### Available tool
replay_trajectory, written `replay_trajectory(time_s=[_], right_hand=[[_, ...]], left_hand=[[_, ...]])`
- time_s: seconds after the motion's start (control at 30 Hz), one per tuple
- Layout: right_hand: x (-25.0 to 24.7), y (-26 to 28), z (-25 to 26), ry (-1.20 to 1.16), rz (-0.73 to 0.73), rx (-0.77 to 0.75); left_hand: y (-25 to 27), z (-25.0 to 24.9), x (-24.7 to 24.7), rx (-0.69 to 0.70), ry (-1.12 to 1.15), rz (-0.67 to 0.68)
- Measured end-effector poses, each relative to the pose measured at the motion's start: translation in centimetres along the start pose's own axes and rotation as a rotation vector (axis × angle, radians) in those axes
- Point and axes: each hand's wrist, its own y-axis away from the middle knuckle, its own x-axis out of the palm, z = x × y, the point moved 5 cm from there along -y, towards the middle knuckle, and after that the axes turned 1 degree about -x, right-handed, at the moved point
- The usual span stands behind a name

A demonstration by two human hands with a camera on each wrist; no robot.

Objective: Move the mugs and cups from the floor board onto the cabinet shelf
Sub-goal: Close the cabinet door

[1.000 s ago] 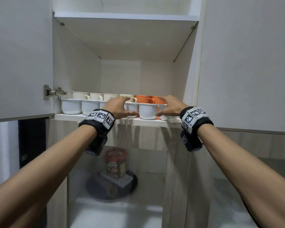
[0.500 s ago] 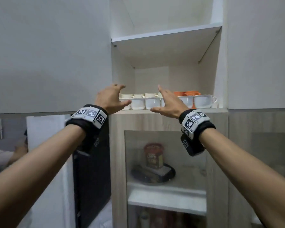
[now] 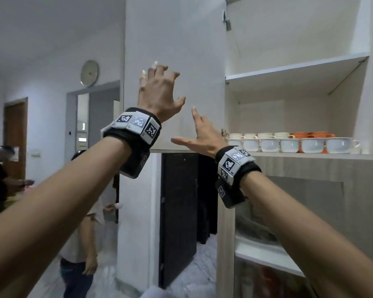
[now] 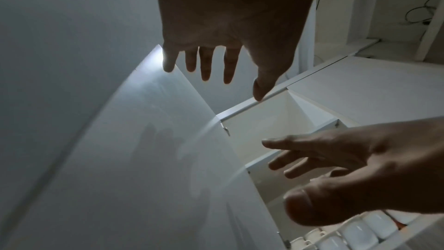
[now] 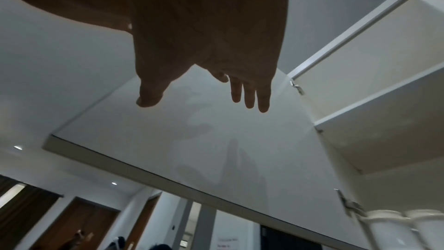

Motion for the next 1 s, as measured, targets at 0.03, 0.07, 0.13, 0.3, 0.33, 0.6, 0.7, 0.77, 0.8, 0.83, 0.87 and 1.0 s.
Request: replay_trajectory(time_s=[0.03, 0.07, 0.13, 0.3, 0.33, 0.6, 0.7, 0.77, 0.8, 0.83, 0.87, 1.0], right_hand=[[0.3, -0.4, 1.7, -0.019, -0.004, -0.020], [0.7, -0.9, 3.3, -0.038, -0.007, -0.035], [1.7, -1.6, 6.0, -0.078, 0.005, -0.050], [4.7, -2.9, 10.4, -0.126, 0.038, -0.039], [5.4, -3.2, 10.9, -0.130, 0.049, -0.027], [7.9, -4.0, 12.5, -0.166, 0.030, 0.049], [6.4, -3.0, 11.7, -0.204, 0.044, 0.038], [4.7, -1.7, 10.5, -0.221, 0.045, 0.020], [3.7, -0.9, 9.9, -0.230, 0.039, 0.009], [2.6, 0.2, 9.3, -0.239, 0.030, -0.001], [1.5, 1.3, 8.6, -0.249, 0.013, -0.012], [-3.6, 6.0, 5.4, -0.247, -0.097, -0.008]], left_hand=[[-0.2, 1.2, -0.9, -0.036, -0.001, -0.037], [-0.3, 2.5, -1.6, -0.089, 0.013, -0.071], [-0.4, 5.4, -2.3, -0.226, 0.080, -0.081], [0.0, 10.8, -0.5, -0.424, 0.244, 0.160], [0.0, 11.4, -0.1, -0.419, 0.270, 0.193], [0.1, 12.7, 0.6, -0.332, 0.364, 0.164], [0.6, 11.0, -0.2, -0.291, 0.437, 0.109], [1.3, 9.0, -1.1, -0.257, 0.503, 0.072], [1.7, 7.8, -1.5, -0.240, 0.533, 0.053], [2.0, 6.5, -1.9, -0.227, 0.566, 0.038], [2.4, 5.1, -2.2, -0.212, 0.602, 0.031], [3.8, -0.9, -2.0, -0.138, 0.832, 0.049]])
